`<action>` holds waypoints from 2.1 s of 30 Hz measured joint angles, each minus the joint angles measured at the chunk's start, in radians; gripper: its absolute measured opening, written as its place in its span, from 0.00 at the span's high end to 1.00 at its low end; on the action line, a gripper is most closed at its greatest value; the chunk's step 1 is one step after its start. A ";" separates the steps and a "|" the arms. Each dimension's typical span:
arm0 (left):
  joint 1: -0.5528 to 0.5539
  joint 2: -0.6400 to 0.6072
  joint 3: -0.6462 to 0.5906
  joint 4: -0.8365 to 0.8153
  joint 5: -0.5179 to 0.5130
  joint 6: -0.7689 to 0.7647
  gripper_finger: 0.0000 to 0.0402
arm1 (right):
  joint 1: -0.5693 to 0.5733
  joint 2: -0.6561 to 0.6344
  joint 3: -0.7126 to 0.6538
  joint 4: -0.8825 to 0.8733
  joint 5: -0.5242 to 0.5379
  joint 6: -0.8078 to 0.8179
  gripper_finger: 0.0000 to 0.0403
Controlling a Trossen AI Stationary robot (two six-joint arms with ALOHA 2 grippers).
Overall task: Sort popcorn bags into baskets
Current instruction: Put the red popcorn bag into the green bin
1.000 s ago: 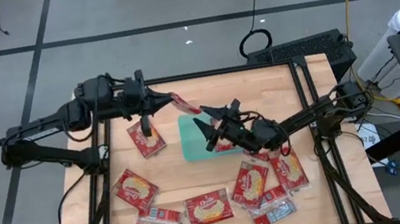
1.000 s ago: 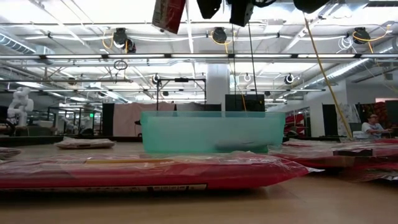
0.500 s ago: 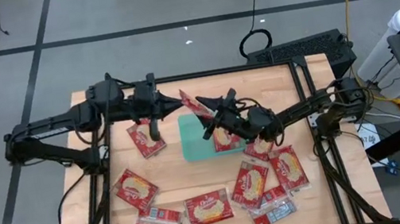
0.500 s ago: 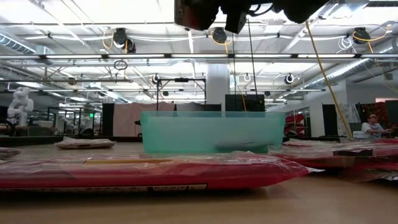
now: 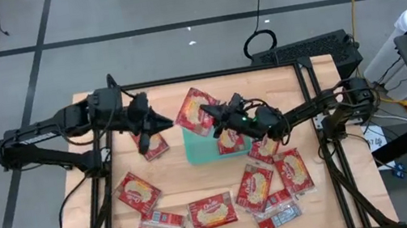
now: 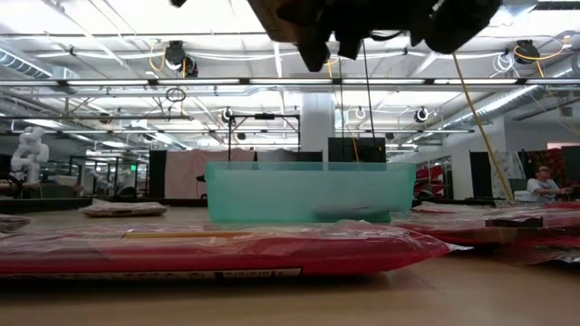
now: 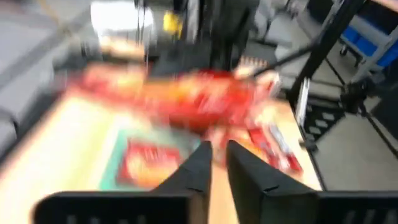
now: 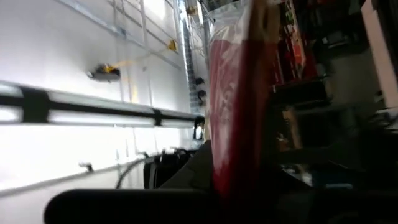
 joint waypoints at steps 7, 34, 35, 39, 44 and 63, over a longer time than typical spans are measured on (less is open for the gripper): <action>0.010 -0.043 0.000 -0.209 0.000 -0.204 0.66 | -0.020 -0.145 -0.073 -0.175 -0.134 -0.170 0.95; 0.205 -0.009 -0.277 0.357 0.295 -0.744 0.39 | -0.025 -0.320 0.176 -1.106 -0.290 -0.466 0.96; 0.207 -0.010 -0.292 0.388 0.296 -0.748 0.36 | -0.026 -0.306 0.193 -1.097 -0.290 -0.473 0.96; 0.207 0.006 -0.360 0.520 0.298 -0.773 0.26 | -0.030 -0.259 0.234 -1.069 -0.293 -0.521 0.96; 0.208 0.003 -0.441 0.677 0.302 -0.819 0.21 | -0.051 -0.211 0.237 -0.984 -0.297 -0.527 0.96; 0.265 0.004 -0.516 0.843 0.339 -0.753 0.96 | -0.113 -0.138 0.238 -0.830 -0.362 -0.628 0.95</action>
